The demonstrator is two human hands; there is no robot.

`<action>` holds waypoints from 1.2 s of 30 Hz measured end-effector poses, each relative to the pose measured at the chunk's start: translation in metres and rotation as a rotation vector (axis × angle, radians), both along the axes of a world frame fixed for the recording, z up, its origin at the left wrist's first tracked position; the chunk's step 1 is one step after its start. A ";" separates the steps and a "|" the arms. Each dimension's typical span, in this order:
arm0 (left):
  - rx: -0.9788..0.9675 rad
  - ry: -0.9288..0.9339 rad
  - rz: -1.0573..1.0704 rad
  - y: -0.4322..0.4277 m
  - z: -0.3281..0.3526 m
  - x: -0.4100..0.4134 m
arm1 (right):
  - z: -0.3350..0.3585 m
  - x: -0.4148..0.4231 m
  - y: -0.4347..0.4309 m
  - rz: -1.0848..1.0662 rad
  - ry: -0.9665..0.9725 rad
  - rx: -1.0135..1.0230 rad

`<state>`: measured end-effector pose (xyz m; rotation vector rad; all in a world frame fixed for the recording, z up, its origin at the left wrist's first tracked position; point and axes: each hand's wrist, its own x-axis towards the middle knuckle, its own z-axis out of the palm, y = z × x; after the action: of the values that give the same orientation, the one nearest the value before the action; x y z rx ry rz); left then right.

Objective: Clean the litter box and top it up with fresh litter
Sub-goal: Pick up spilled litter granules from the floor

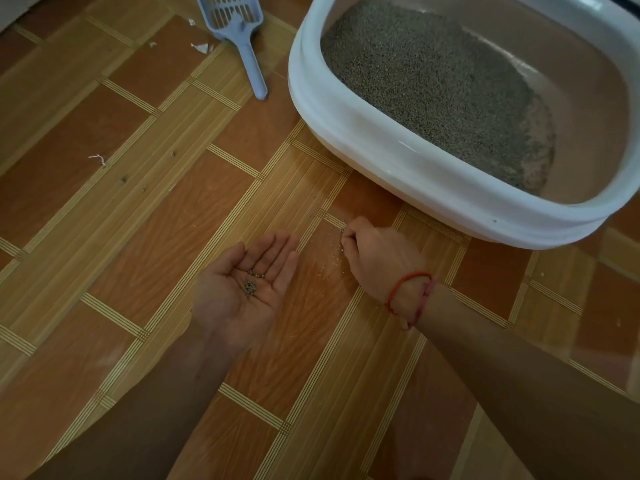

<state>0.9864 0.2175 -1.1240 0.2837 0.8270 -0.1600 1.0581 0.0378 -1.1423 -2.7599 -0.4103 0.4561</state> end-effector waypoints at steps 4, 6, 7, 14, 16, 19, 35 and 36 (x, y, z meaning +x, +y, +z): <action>0.003 -0.006 -0.006 0.001 0.000 -0.001 | 0.020 -0.011 0.016 0.009 -0.002 0.137; -0.001 -0.018 -0.009 0.001 -0.002 -0.002 | 0.035 -0.024 0.031 0.049 0.001 0.247; -0.007 -0.027 -0.017 0.001 -0.004 -0.003 | 0.043 -0.030 0.039 0.076 0.029 0.286; -0.057 -0.119 -0.227 -0.003 0.004 -0.009 | 0.061 -0.053 0.072 0.209 0.096 0.308; -0.063 -0.115 -0.231 -0.003 0.005 -0.009 | 0.060 -0.054 0.073 0.226 0.090 0.320; -0.060 -0.112 -0.198 0.000 0.000 -0.006 | 0.057 -0.051 0.066 0.191 0.072 0.406; 0.006 -0.016 -0.019 -0.003 0.001 -0.001 | 0.002 -0.006 -0.021 -0.197 0.026 0.163; 0.006 -0.014 -0.018 -0.003 0.002 -0.001 | 0.001 -0.005 -0.020 -0.191 0.021 0.172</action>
<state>0.9857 0.2145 -1.1222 0.2980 0.8111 -0.1718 1.0527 0.0175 -1.1415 -2.5932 -0.1700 0.3826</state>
